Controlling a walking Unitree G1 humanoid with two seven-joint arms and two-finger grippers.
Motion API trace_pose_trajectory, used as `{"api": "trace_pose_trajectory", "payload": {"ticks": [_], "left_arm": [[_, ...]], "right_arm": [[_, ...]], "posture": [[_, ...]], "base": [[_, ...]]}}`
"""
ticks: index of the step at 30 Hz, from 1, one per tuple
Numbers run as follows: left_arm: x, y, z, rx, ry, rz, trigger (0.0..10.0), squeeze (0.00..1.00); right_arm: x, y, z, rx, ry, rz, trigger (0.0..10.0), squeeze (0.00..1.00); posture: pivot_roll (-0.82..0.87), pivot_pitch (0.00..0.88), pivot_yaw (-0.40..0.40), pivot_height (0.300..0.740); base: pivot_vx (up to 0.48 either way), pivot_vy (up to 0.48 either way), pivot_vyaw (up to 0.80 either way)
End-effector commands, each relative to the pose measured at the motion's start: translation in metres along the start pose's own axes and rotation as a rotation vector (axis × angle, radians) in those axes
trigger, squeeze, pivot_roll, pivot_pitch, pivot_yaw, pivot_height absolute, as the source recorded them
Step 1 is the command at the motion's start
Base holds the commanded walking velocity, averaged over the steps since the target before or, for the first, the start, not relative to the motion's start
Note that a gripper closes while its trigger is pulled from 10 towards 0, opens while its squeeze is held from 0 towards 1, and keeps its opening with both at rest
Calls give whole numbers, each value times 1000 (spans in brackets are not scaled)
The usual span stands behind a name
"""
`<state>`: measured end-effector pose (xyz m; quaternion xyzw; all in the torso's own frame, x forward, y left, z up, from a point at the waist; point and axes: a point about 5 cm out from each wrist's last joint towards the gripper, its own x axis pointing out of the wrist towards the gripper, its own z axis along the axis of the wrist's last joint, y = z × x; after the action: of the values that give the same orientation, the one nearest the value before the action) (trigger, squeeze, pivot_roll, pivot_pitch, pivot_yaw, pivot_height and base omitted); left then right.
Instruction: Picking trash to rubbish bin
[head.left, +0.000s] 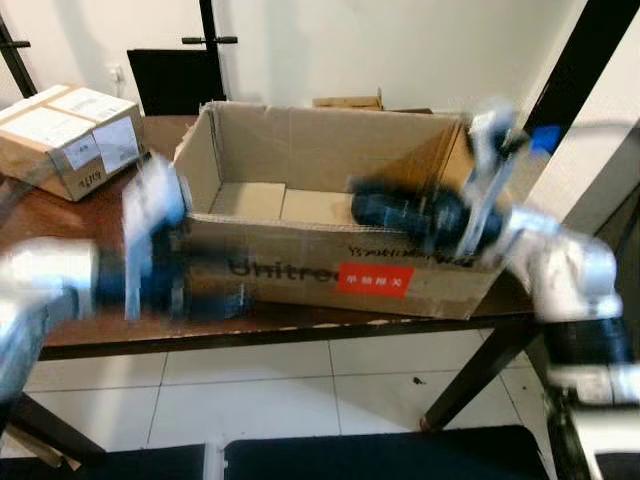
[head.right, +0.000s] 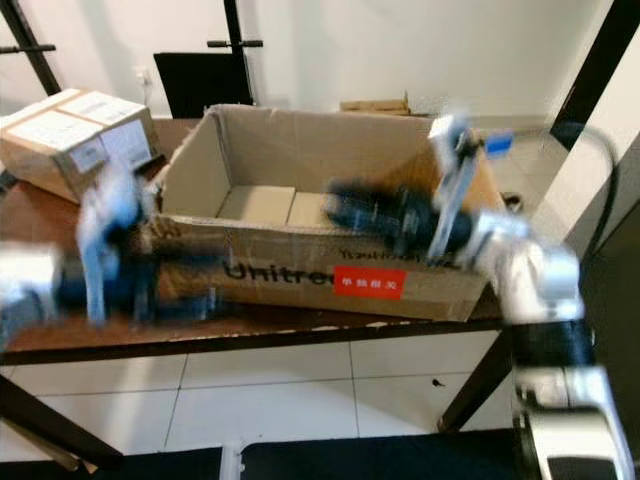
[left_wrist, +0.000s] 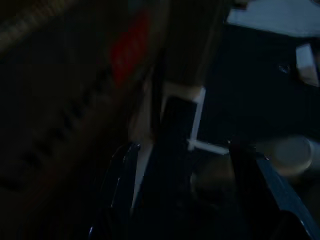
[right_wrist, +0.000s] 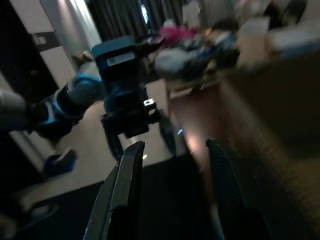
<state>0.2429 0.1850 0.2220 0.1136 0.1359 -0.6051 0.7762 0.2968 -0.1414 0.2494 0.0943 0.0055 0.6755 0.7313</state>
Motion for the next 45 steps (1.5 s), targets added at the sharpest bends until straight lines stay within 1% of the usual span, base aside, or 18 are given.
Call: {"api": "trace_pose_trajectory", "payload": {"ticks": [1, 3, 6, 9, 10, 11, 13, 17, 19, 21, 23, 24, 25, 28, 32, 34, 37, 45], "left_arm": [[4, -7, -12, 7, 68, 6, 10000, 0], [9, -10, -20, -11, 69, 11, 10000, 0], [31, -18, -46, -76, 63, 73, 10000, 0], [42, -19, -64, -74, 113, 138, 10000, 0], [42, -19, -64, -74, 113, 138, 10000, 0], [48, -16, -75, -85, 115, 208, 10000, 0], [55, -10, -88, -102, 137, 314, 10000, 0], [66, -3, -116, -152, 195, 489, 10000, 0], [72, -7, -133, -217, 201, 542, 10000, 0], [76, -16, -152, -263, 264, 562, 10000, 0], [77, -19, -157, -268, 290, 563, 10000, 0], [81, -27, -170, -296, 322, 579, 10000, 0], [81, -27, -170, -296, 322, 579, 10000, 0], [80, -37, -203, -470, 376, 714, 10000, 0], [73, -43, -225, -540, 443, 833, 10000, 0], [66, -51, -247, -633, 486, 944, 10000, 0], [61, -60, -265, -676, 552, 981, 10000, 0], [63, -73, -288, -736, 640, 988, 10000, 0]], "right_arm": [[7, 17, -4, 3, 27, 77, 10000, 0], [9, 23, -10, 17, 43, 95, 10000, 0], [13, 46, -44, 23, 218, 152, 10000, 0], [10, 53, -76, -32, 429, 146, 10000, 0], [10, 53, -76, -32, 429, 146, 10000, 0], [5, 52, -101, -56, 554, 100, 10000, 0], [1, 45, -129, -69, 649, 12, 10000, 0], [-6, 31, -172, 3, 717, -188, 10000, 0], [-11, 25, -193, 63, 741, -301, 10000, 0], [-20, 23, -217, 147, 796, -400, 10000, 0], [-23, 24, -224, 166, 818, -418, 10000, 0], [-32, 26, -243, 189, 880, -506, 10000, 0], [-32, 26, -243, 189, 880, -506, 10000, 0], [-56, 28, -276, 271, 948, -780, 10000, 0], [-72, 35, -293, 316, 986, -925, 10000, 0], [-88, 43, -309, 387, 981, -1104, 10000, 0], [-100, 53, -319, 470, 956, -1240, 10000, 0], [-106, 70, -336, 627, 876, -1387, 10000, 0]], "posture": [[-11, 96, -10, 740], [-14, 97, -9, 740], [-19, 97, -5, 740], [-21, 97, -5, 740], [-21, 97, -5, 740], [-24, 97, -4, 740], [-27, 102, -6, 740], [-23, 101, -8, 740], [-21, 101, -8, 740], [-25, 102, -8, 740], [-25, 102, -8, 740], [-25, 101, -8, 740], [-25, 101, -8, 740], [-20, 97, -5, 740], [-25, 94, 0, 740], [-26, 92, 2, 740], [-22, 86, 1, 740], [-25, 79, 2, 740]], "base": [[0, 0, 0], [0, 0, 0], [0, 0, 0], [0, 0, 0], [0, 0, 0], [0, 0, 0], [0, 0, 0], [0, 0, 0], [0, 0, 0], [0, 0, 0], [0, 0, 0], [0, 0, 0], [0, 0, 0], [0, 0, 0], [0, 0, 0], [0, 0, 0], [0, 0, 0], [0, 0, 0]]}}
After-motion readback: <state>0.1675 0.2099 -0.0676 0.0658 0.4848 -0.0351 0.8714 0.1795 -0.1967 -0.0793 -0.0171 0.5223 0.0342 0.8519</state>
